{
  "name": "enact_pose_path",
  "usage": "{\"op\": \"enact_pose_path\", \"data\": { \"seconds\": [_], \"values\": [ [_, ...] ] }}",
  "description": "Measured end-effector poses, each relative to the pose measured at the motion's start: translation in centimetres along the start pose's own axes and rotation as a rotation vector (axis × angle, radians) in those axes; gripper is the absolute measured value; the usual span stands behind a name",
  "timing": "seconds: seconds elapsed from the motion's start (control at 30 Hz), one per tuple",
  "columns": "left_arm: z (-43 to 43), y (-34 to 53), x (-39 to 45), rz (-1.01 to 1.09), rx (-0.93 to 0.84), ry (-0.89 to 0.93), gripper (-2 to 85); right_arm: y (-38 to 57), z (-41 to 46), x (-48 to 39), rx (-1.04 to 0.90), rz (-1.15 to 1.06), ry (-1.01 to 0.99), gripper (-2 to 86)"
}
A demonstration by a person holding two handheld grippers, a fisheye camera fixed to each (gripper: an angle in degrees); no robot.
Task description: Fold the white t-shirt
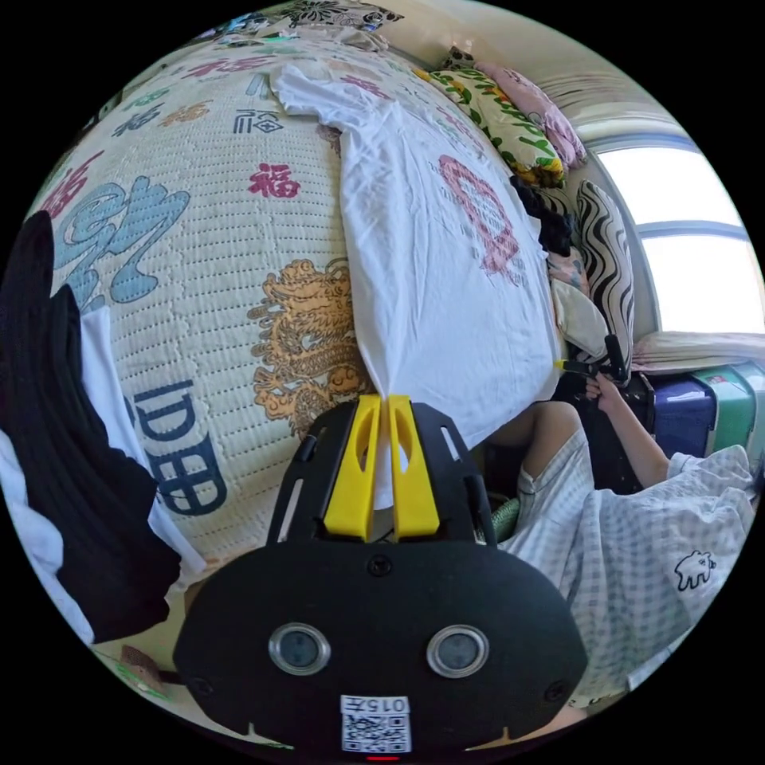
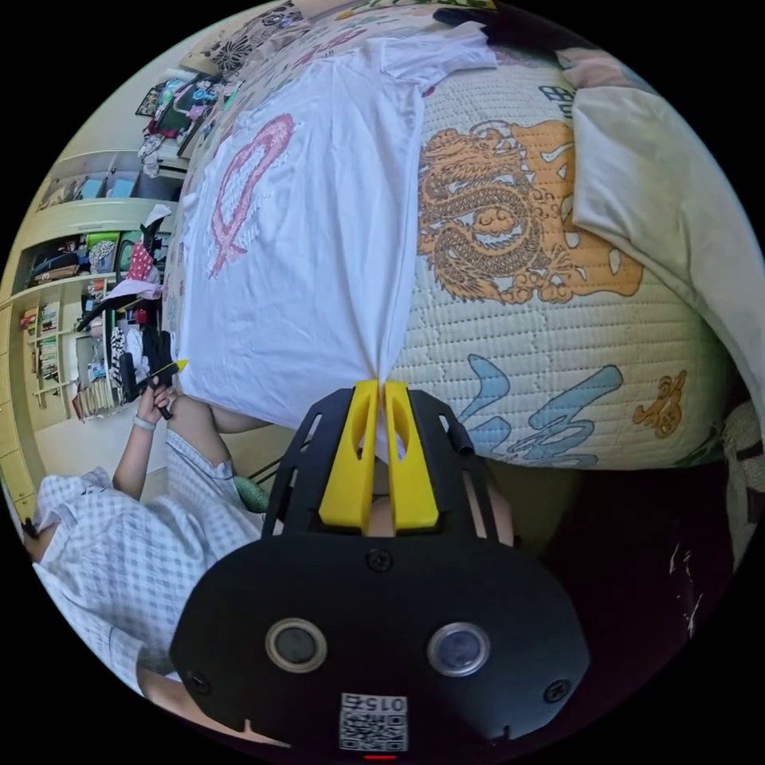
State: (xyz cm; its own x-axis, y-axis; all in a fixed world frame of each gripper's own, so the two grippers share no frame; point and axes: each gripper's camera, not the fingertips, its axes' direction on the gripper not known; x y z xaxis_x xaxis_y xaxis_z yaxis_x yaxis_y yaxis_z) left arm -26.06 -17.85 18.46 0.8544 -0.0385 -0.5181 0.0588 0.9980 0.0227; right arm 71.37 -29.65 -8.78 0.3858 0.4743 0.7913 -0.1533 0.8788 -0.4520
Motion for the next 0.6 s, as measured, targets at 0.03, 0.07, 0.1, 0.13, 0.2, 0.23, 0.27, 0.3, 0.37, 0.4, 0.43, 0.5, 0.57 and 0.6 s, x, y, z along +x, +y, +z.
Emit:
{"op": "enact_pose_path", "data": {
  "seconds": [0.03, 0.07, 0.1, 0.13, 0.2, 0.23, 0.27, 0.3, 0.37, 0.4, 0.43, 0.5, 0.57, 0.6],
  "values": [
    [0.2, 0.2, 0.1, -0.003, 0.011, -0.021, 0.0, 0.6, -0.5, 0.2, 0.007, 0.001, 0.025, 0.4],
    [0.8, 0.4, 0.3, 0.005, 0.019, -0.048, 0.0, 1.0, -0.8, 0.3, 0.016, -0.001, 0.037, 0.3],
    [1.3, 0.4, 0.4, 0.010, 0.017, -0.064, 0.1, 1.7, -1.1, 0.6, 0.029, -0.006, 0.044, 0.2],
    [2.4, 0.5, 0.4, 0.013, 0.011, -0.097, 0.3, 2.3, -1.2, 1.1, 0.035, 0.004, 0.039, 0.3],
    [3.8, 0.7, 0.2, -0.002, 0.031, -0.109, 1.0, 3.2, -1.2, 2.0, 0.052, 0.020, 0.011, 0.8],
    [4.2, 0.9, 0.0, -0.021, 0.040, -0.094, 1.7, 3.9, -1.4, 2.7, 0.068, 0.030, -0.024, 1.6],
    [4.5, 1.0, -0.1, -0.036, 0.034, -0.093, 2.6, 4.3, -1.6, 3.0, 0.077, 0.034, -0.047, 2.2],
    [4.6, 1.1, -0.2, -0.039, 0.027, -0.099, 3.0, 5.2, -2.1, 3.8, 0.097, 0.043, -0.090, 3.5],
    [4.5, 1.5, -0.2, -0.073, -0.001, -0.137, 5.7, 6.7, -3.5, 4.9, 0.137, 0.069, -0.107, 5.1],
    [4.2, 1.5, -0.1, -0.088, 0.004, -0.162, 6.1, 7.6, -4.8, 5.4, 0.183, 0.071, -0.087, 5.4],
    [3.5, 1.5, 0.7, -0.094, 0.033, -0.229, 6.9, 8.4, -6.5, 5.7, 0.239, 0.063, -0.067, 5.9],
    [2.5, 0.5, 3.1, -0.045, 0.108, -0.353, 7.5, 8.9, -9.1, 6.1, 0.336, 0.055, -0.057, 6.6],
    [2.7, -3.7, 8.0, 0.110, 0.218, -0.396, 8.4, 8.6, -11.4, 6.5, 0.438, 0.053, -0.056, 7.0],
    [3.2, -5.3, 9.4, 0.158, 0.235, -0.378, 8.6, 7.8, -12.7, 6.8, 0.503, 0.051, -0.062, 7.2]
  ]
}}
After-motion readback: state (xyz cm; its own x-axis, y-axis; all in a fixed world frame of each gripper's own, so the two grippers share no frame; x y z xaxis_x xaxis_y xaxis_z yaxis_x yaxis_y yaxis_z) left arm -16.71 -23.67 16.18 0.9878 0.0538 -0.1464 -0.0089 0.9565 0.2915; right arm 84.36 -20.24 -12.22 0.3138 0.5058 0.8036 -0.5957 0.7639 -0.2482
